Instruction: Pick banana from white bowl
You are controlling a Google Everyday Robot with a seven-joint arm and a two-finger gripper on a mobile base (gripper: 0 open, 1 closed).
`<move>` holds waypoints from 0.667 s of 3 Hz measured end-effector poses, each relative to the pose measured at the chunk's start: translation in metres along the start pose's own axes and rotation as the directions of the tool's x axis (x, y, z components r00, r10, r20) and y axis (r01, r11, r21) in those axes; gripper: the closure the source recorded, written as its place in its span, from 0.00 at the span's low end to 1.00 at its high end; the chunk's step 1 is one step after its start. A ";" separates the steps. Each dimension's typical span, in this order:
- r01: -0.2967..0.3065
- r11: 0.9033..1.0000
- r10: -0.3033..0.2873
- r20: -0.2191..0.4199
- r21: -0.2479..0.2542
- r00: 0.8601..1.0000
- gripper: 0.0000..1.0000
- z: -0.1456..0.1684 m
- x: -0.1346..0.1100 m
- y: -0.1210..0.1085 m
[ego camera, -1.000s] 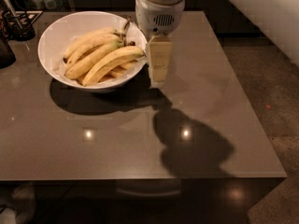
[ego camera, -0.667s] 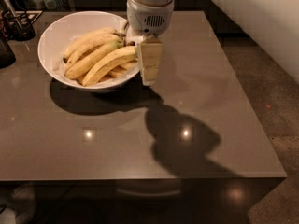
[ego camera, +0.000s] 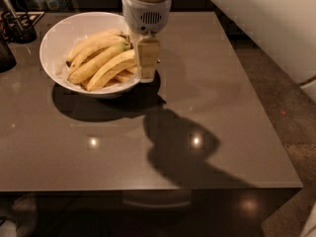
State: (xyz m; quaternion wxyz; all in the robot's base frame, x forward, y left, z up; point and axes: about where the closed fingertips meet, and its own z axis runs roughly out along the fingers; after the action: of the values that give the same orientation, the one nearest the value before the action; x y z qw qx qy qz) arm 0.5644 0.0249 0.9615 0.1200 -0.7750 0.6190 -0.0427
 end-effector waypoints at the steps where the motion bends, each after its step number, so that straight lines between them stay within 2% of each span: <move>1: 0.038 0.999 -0.038 -0.006 0.016 0.999 0.29 -0.006 -0.012 -0.004; 2: 0.073 0.997 -0.072 -0.021 0.022 0.997 0.29 -0.005 -0.023 -0.010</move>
Offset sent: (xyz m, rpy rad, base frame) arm -0.0047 0.0226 0.0062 -0.1082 0.0064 0.0935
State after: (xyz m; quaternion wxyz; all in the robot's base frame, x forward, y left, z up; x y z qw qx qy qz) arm 0.5678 0.0482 0.9706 0.1209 -0.7950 0.5912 -0.0621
